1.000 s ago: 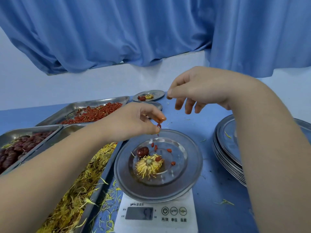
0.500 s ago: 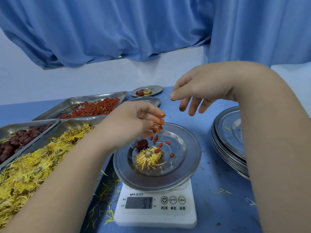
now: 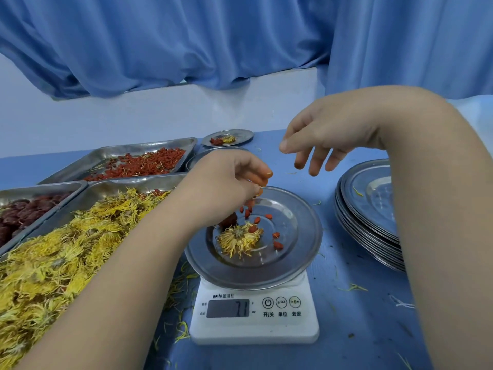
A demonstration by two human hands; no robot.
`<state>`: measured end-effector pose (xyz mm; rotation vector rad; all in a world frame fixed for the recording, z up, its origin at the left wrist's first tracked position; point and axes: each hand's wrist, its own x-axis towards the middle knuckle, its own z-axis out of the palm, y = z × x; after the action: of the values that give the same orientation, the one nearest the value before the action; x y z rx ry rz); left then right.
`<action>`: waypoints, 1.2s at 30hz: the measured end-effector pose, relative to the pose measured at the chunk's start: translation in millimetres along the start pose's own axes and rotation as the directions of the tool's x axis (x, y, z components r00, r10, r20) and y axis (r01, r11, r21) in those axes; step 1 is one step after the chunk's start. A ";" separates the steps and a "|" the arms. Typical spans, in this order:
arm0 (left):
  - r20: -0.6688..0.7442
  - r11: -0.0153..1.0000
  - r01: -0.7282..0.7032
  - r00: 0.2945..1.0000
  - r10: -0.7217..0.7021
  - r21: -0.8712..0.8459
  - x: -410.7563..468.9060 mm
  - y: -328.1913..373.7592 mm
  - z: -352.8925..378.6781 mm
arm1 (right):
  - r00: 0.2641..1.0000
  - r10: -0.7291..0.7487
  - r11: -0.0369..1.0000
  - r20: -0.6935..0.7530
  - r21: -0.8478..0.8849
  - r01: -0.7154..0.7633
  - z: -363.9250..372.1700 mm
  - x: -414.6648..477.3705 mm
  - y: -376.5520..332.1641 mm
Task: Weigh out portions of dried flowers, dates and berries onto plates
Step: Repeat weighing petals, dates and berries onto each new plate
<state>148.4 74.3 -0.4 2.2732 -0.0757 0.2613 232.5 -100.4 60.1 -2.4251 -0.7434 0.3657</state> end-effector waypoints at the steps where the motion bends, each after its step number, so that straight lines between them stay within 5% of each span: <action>1: 0.008 1.000 0.007 1.000 -0.007 -0.019 0.1 0.1 -1.0 | 1.000 0.003 1.000 -0.003 -0.005 -0.003 0.1 0.0 0.5; 10: -0.007 0.997 -0.071 0.997 0.071 -0.018 0.1 -4.6 -11.9 | 1.000 0.000 0.998 -0.021 -0.061 -0.001 2.9 -13.0 -12.5; 18: -0.002 0.993 -0.113 0.994 0.113 0.032 3.3 -11.9 -6.0 | 0.963 -0.046 0.988 -0.267 -0.157 0.004 16.0 -39.5 -19.4; 23: 0.034 0.992 -0.099 0.994 0.102 -0.074 4.2 -11.3 -4.4 | 0.891 -0.131 0.976 -0.435 -0.215 0.038 50.3 -56.0 3.7; 27: -0.025 0.991 -0.133 0.991 0.134 0.013 3.0 -13.5 -4.6 | 0.797 -0.264 0.958 -0.544 -0.244 0.151 87.7 -75.5 28.8; 31: -0.047 0.985 -0.148 0.987 0.153 0.087 1.1 -15.5 -2.1 | 0.735 -0.411 0.893 -0.538 -0.400 0.206 116.4 -88.4 47.2; 36: 0.000 0.990 -0.137 0.991 0.137 0.036 -1.7 -14.9 -0.8 | 0.683 -0.408 0.910 -0.606 -0.333 0.249 123.6 -88.3 49.0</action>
<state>148.7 84.6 -11.3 2.3061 -0.2277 0.3399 131.8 -130.7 -59.9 -2.2936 -0.8866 -0.7506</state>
